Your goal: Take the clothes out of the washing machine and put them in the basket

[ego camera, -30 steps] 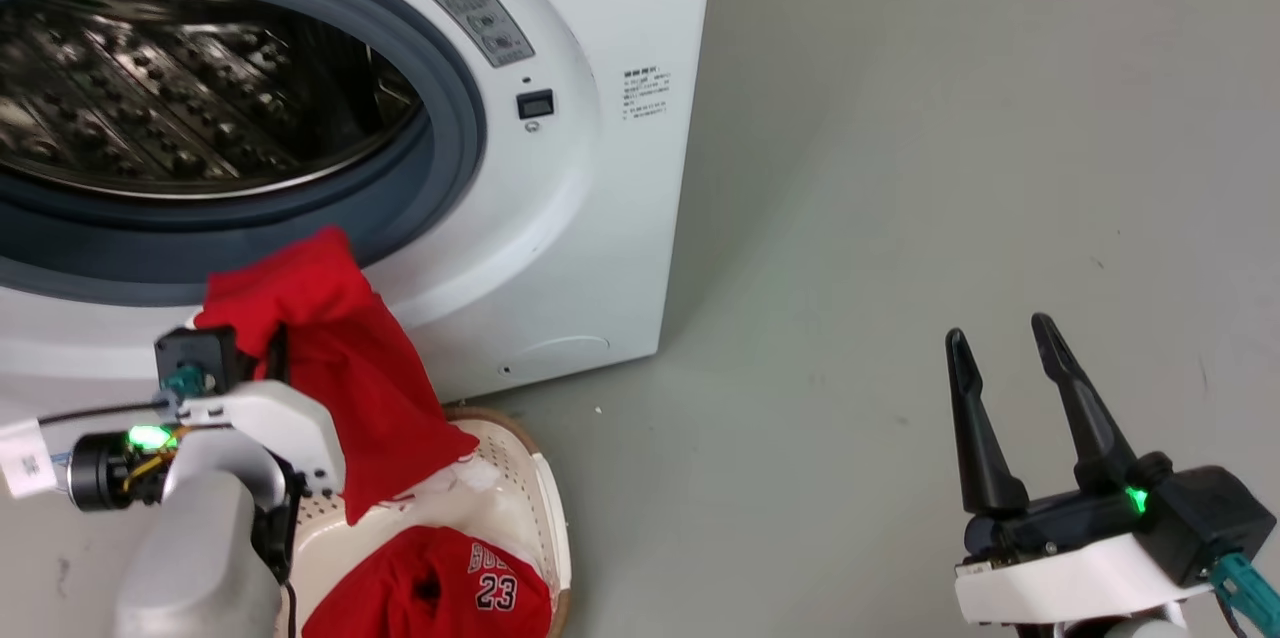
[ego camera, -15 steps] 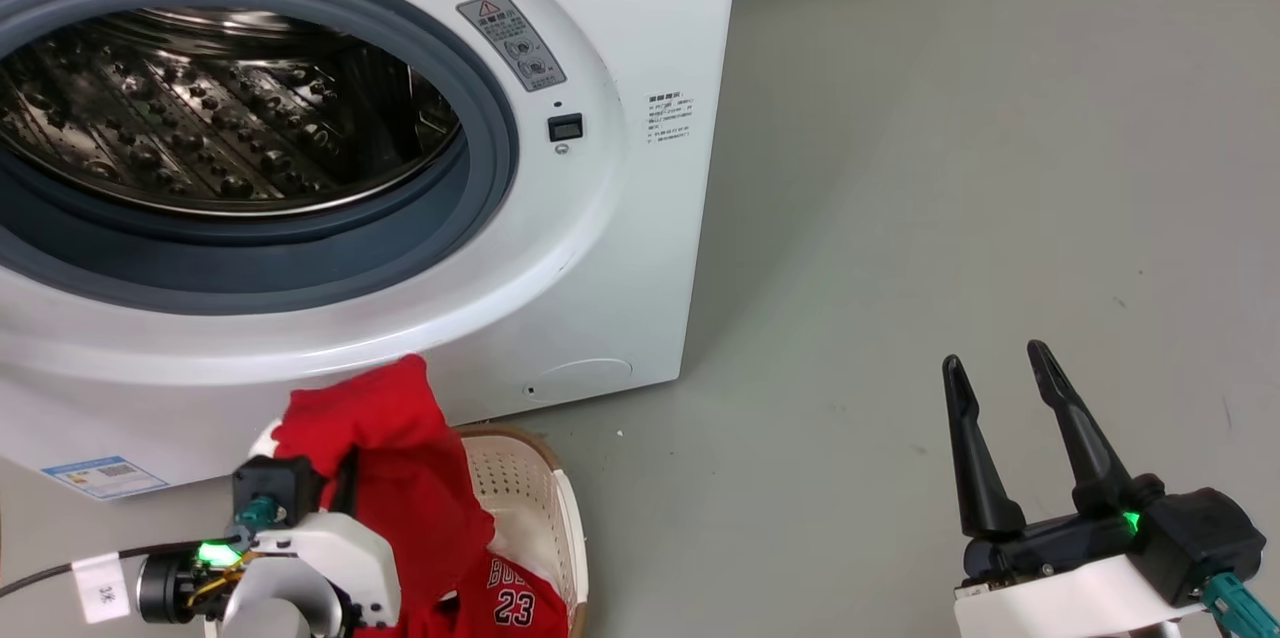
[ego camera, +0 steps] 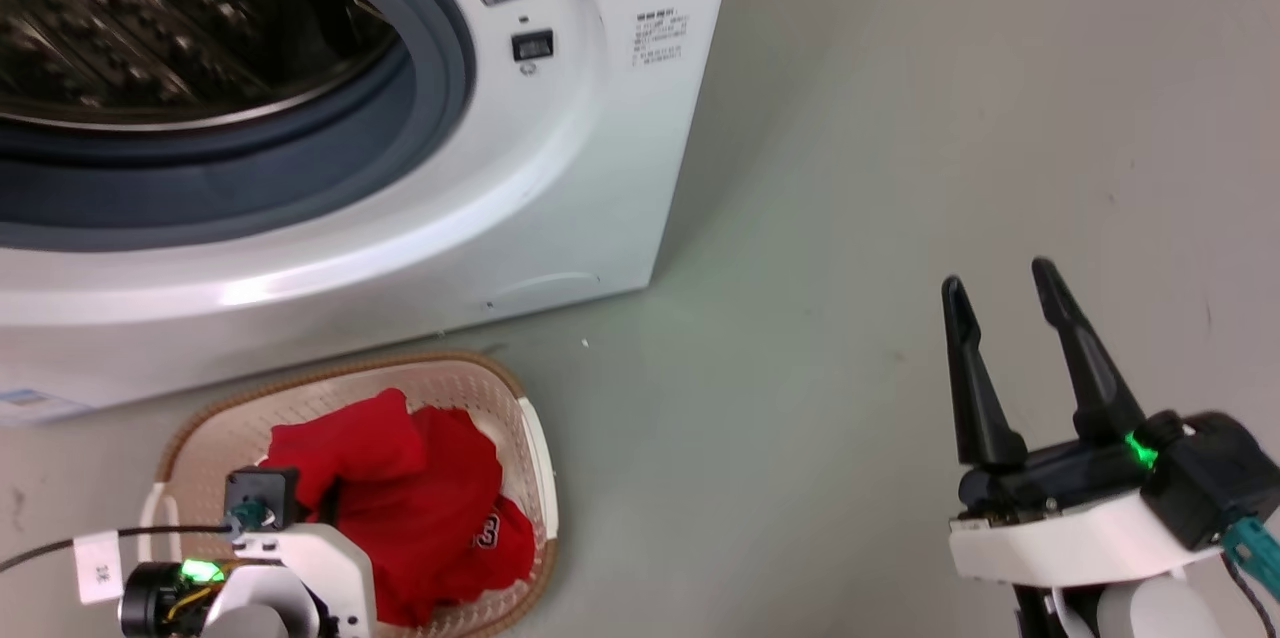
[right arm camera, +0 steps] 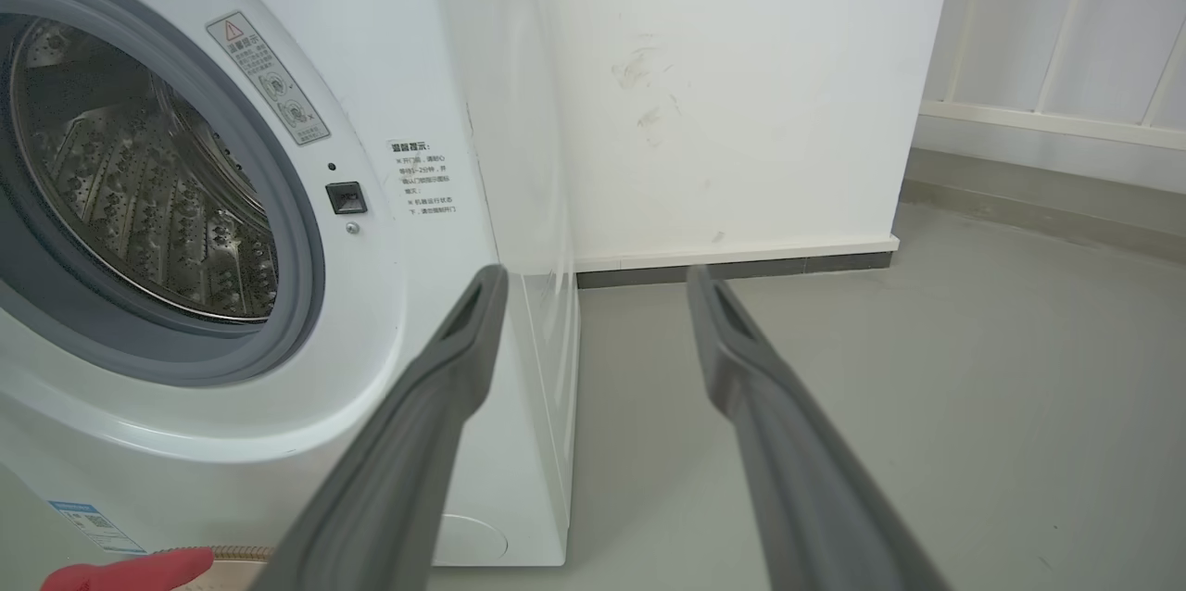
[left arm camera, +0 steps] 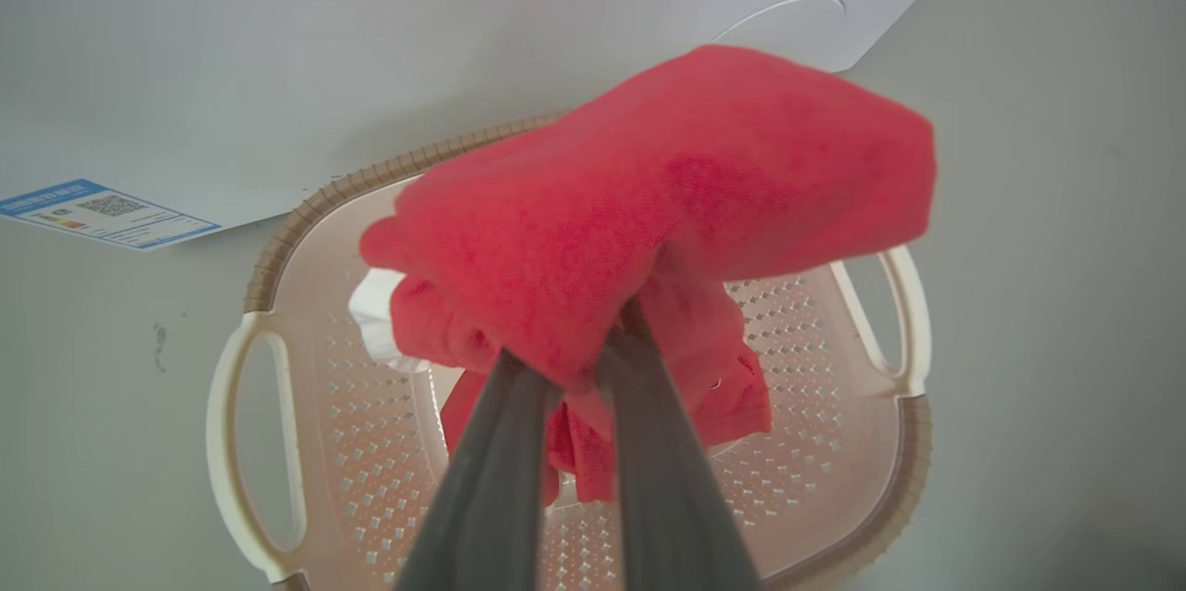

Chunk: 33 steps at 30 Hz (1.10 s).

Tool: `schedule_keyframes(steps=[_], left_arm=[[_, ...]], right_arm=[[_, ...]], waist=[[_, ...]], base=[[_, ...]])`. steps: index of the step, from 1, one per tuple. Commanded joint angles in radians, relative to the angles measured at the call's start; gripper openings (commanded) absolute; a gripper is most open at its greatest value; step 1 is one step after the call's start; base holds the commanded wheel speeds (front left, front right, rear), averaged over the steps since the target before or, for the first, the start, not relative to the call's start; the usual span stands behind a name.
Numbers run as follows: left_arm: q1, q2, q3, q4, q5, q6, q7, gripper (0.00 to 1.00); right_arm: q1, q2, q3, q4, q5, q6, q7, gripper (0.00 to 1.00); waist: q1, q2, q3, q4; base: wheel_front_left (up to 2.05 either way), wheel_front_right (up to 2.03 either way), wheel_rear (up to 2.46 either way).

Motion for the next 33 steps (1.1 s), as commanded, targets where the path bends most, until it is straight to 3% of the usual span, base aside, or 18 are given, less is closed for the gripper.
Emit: schedule_keyframes(steps=[1,12,21,33], left_arm=[[-0.046,0.014,-0.002,0.035,-0.002,-0.007,0.001,0.0],[-0.218,0.045,-0.005,0.224,-0.013,-0.006,0.041,0.0],[-0.329,0.07,-0.022,0.298,-0.007,0.012,0.077,0.0],[-0.38,0.076,-0.038,0.325,-0.017,0.038,0.103,0.0]], right_arm=[[-0.036,0.0,0.005,-0.011,0.012,-0.001,-0.002,1.0],[-0.138,0.0,-0.005,-0.043,0.048,-0.001,-0.002,1.0],[-0.206,0.0,-0.014,-0.08,0.081,-0.001,-0.002,1.0],[-0.244,0.0,-0.023,-0.095,0.096,-0.001,-0.002,1.0]], waist=[[0.0001,0.0,0.086,-0.026],[0.0001,0.0,0.299,-0.041],[0.0001,0.0,0.432,-0.044],[0.0001,0.0,0.484,-0.041]], base=[[0.0,0.0,0.0],[0.0,0.0,0.0],[0.0,0.0,0.0],[0.0,0.0,0.0]])
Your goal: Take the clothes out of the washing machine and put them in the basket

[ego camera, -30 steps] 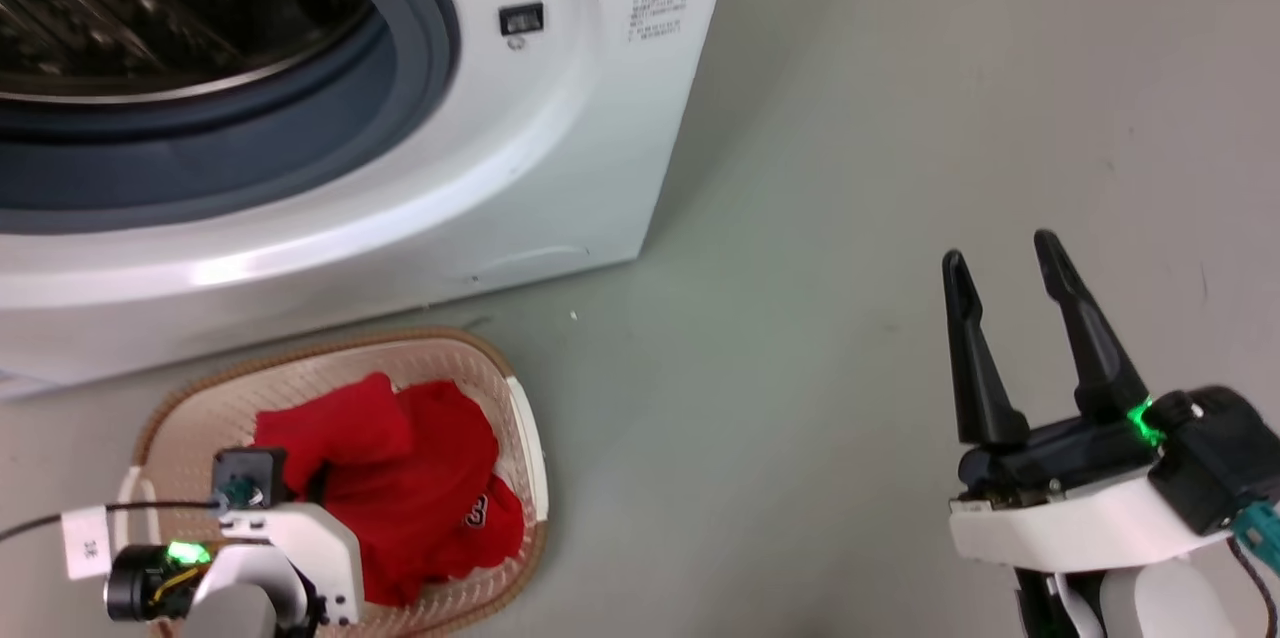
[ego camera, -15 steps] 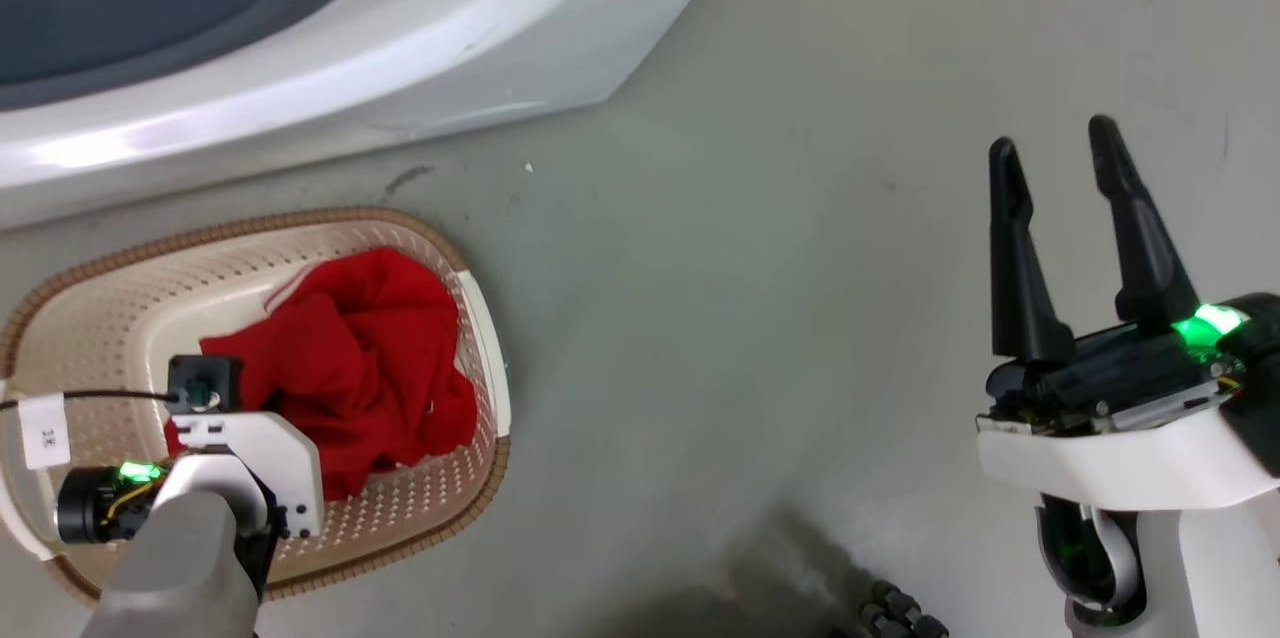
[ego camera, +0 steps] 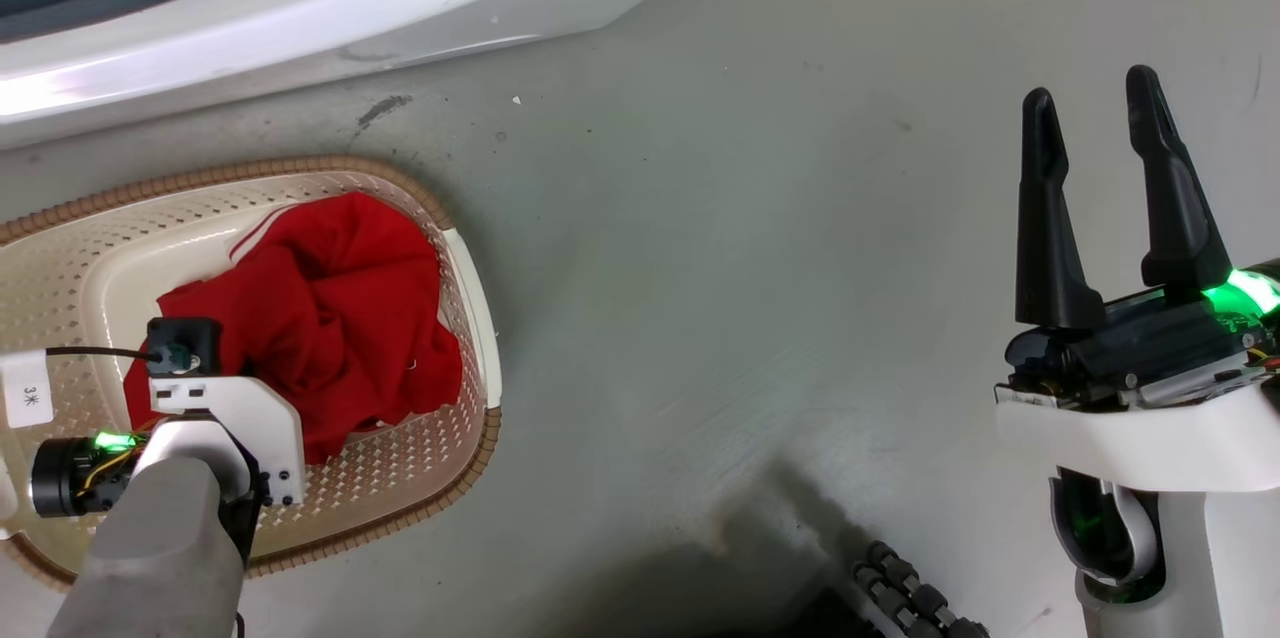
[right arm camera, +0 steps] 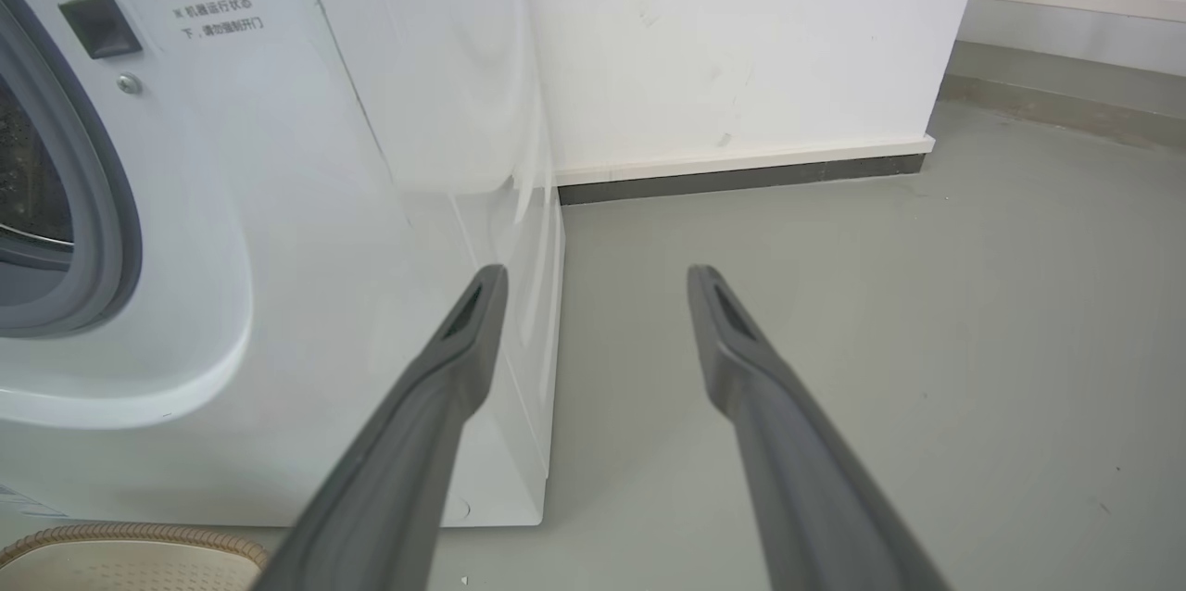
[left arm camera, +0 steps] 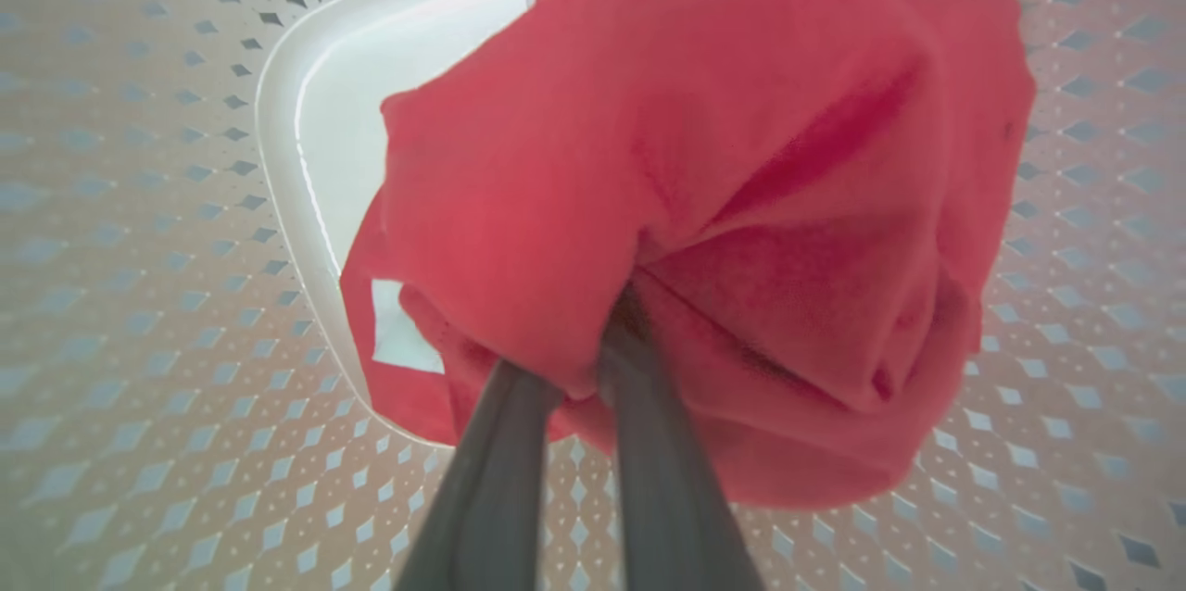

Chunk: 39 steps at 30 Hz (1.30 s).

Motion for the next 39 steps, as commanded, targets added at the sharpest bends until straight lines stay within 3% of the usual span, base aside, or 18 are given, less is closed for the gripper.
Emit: schedule_keyframes(steps=[1,2,3,19,39], left_arm=[[-0.01,-0.007,-0.001,0.003,-0.007,0.005,-0.005,0.22],[-0.004,-0.009,-0.004,0.004,-0.005,0.008,-0.004,0.92],[0.002,-0.012,-0.004,0.005,-0.005,0.009,-0.007,1.0],[0.183,-0.109,-0.014,-0.032,-0.04,-0.007,-0.11,1.0],[0.612,-0.222,0.126,-0.752,0.044,0.056,-0.11,1.0]], right_arm=[[-0.019,0.0,-0.002,0.002,-0.001,-0.001,-0.002,1.0],[-0.017,0.0,-0.003,0.005,-0.002,-0.001,-0.003,1.0],[-0.014,0.0,-0.003,0.007,-0.002,-0.001,-0.002,1.0],[0.121,0.0,-0.016,0.066,-0.046,-0.001,-0.002,1.0],[0.328,0.0,-0.041,0.094,-0.11,-0.001,-0.002,1.0]], waist=[[-0.0002,0.0,-0.01,0.002],[-0.0002,0.0,-0.017,0.003],[-0.0002,0.0,-0.027,0.004],[-0.0002,0.0,-0.339,0.065],[-0.0002,0.0,-0.659,0.191]], base=[[0.0,0.0,0.0],[0.0,0.0,0.0],[0.0,0.0,0.0],[0.0,0.0,0.0],[0.0,0.0,0.0]])
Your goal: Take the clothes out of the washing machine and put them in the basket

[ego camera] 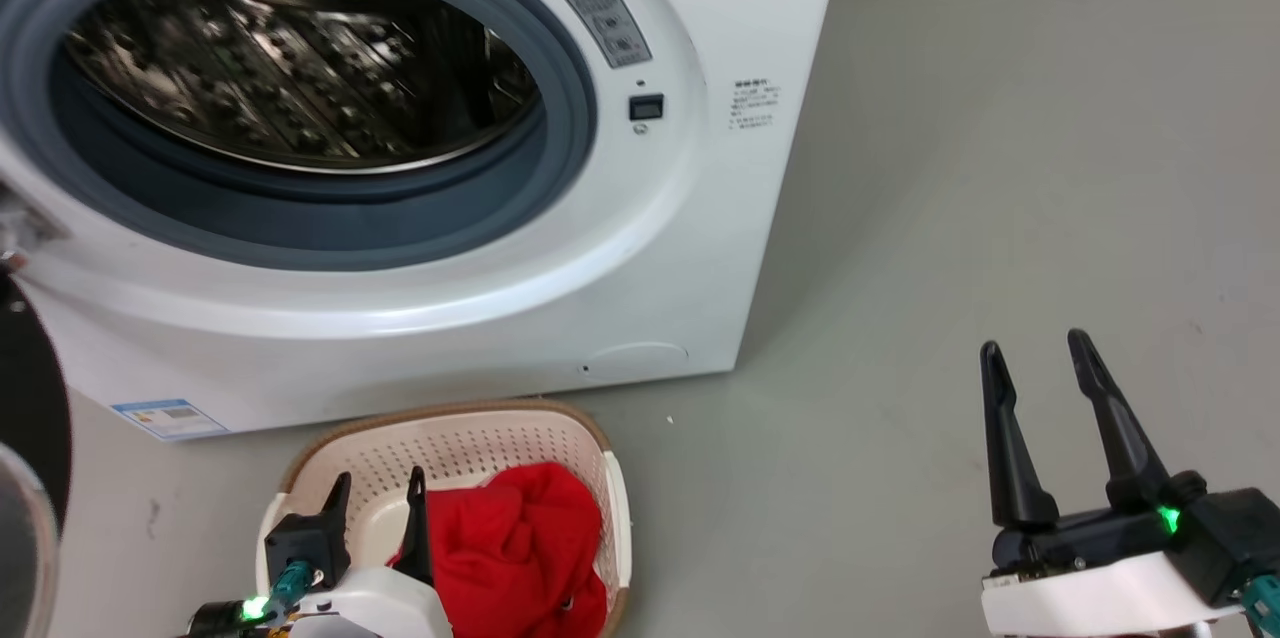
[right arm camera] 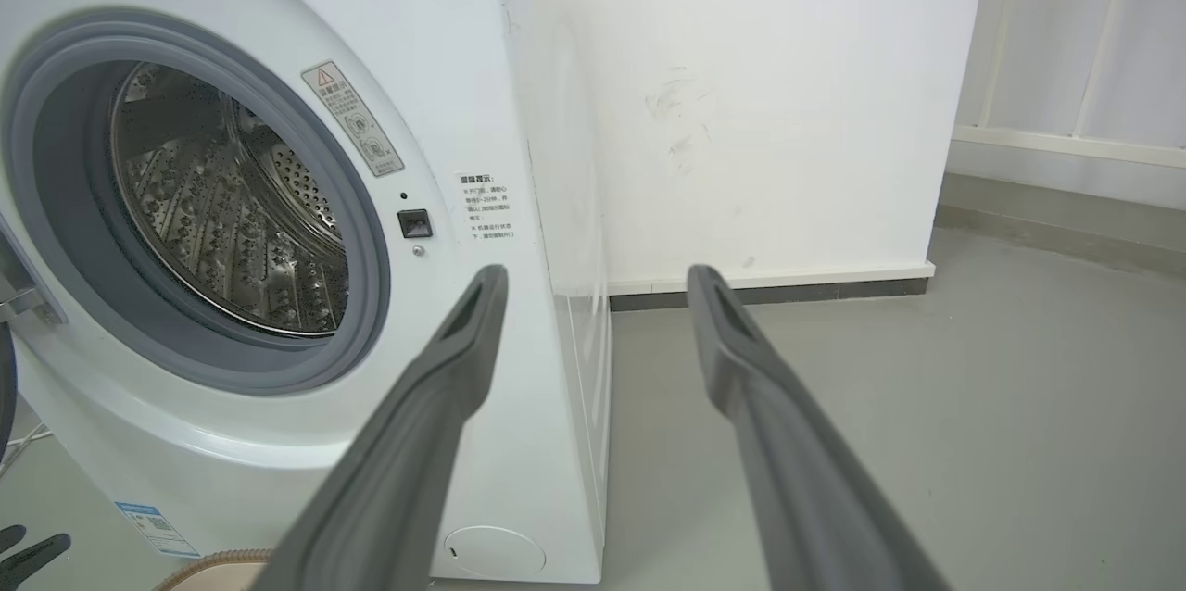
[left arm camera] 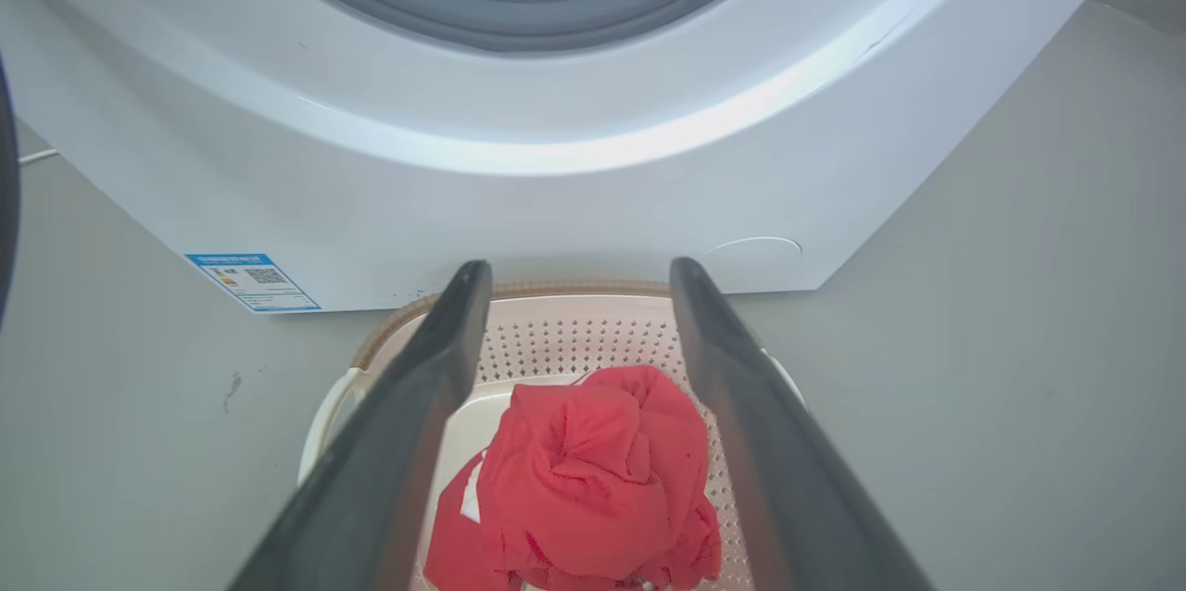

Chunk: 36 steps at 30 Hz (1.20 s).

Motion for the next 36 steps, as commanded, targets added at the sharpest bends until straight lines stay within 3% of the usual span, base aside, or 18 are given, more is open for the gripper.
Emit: schedule_keyframes(steps=[1,17,36], left_arm=[[0.028,-0.01,0.014,-0.052,0.017,0.01,-0.002,1.0],[0.223,-0.056,0.077,-0.504,0.097,0.071,-0.002,1.0],[0.274,-0.057,0.058,-0.514,0.079,0.073,-0.002,1.0]], right_arm=[[0.022,0.0,-0.002,0.003,-0.004,-0.001,-0.002,1.0],[0.109,0.0,-0.021,0.013,-0.007,-0.001,-0.002,1.0],[0.141,0.0,-0.027,0.022,0.008,-0.001,-0.002,1.0]], waist=[[0.0002,0.0,-0.053,0.034],[0.0002,0.0,-0.159,0.082],[0.0002,0.0,-0.192,0.094]], base=[[0.0,0.0,0.0],[0.0,0.0,0.0],[0.0,0.0,0.0]])
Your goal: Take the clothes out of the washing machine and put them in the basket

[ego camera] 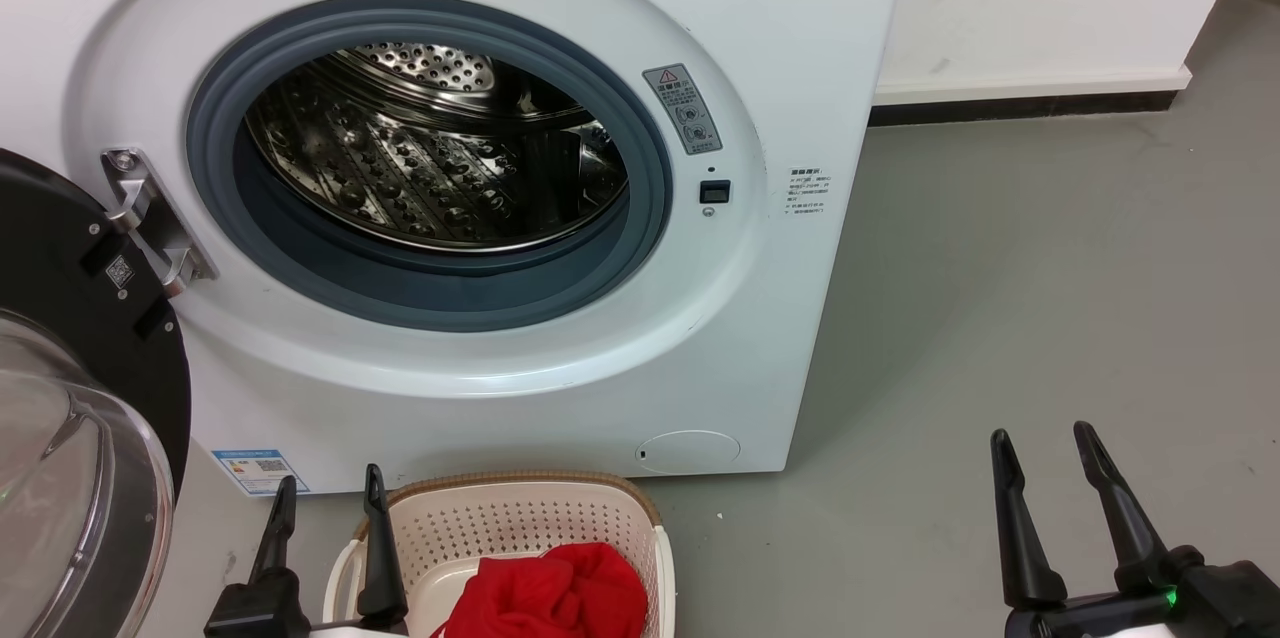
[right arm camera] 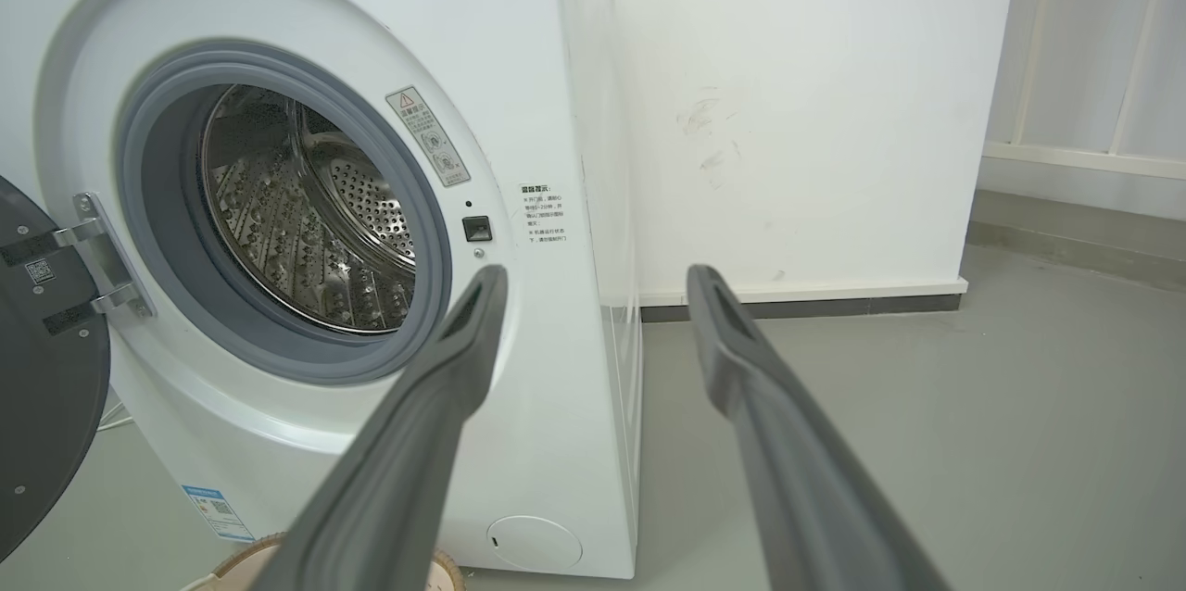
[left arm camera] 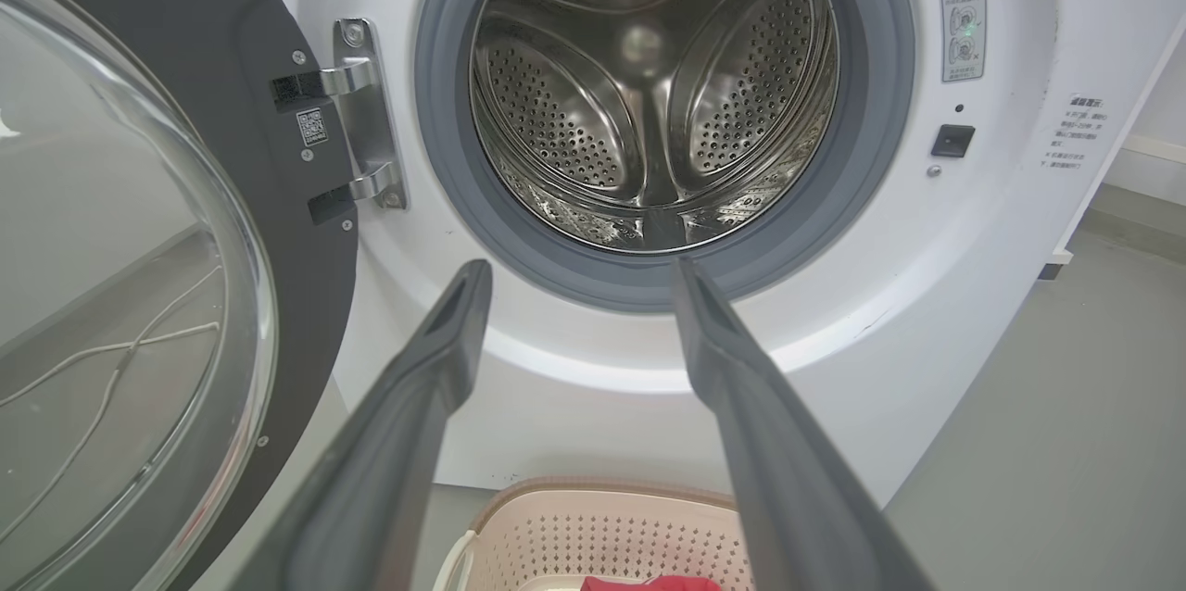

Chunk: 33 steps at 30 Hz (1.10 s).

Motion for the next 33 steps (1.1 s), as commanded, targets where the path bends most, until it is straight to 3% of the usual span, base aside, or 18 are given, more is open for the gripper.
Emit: schedule_keyframes(steps=[1,7,8,12,33], left_arm=[[0.006,-0.001,0.002,-0.002,0.004,-0.003,-0.002,1.0],[0.007,-0.001,0.009,0.0,0.007,0.001,-0.002,1.0],[0.0,0.0,0.006,0.004,0.004,-0.004,0.0,0.0],[0.0,-0.002,0.007,0.041,-0.014,-0.007,0.008,0.0],[-0.069,-0.001,0.035,0.086,-0.416,-0.064,0.107,0.0]], right_arm=[[0.005,0.0,0.002,0.002,0.006,-0.001,-0.002,1.0],[0.006,0.0,0.004,0.001,0.008,-0.001,-0.002,1.0],[0.001,0.0,0.003,0.003,0.0,0.0,0.0,0.0],[0.004,0.0,0.006,0.032,0.017,0.0,0.005,0.0],[-0.079,-0.026,-0.002,0.118,0.436,0.0,0.079,0.0]], waist=[[0.0,0.0,0.0,-0.002],[0.0,0.0,0.001,-0.008],[0.0,0.0,0.001,-0.008],[0.0,0.0,0.001,-0.008],[0.0,0.0,0.001,0.0]], base=[[0.0,0.0,0.0],[0.0,0.0,0.0],[0.0,0.0,0.0],[0.0,0.0,0.0],[0.0,0.0,0.0]])
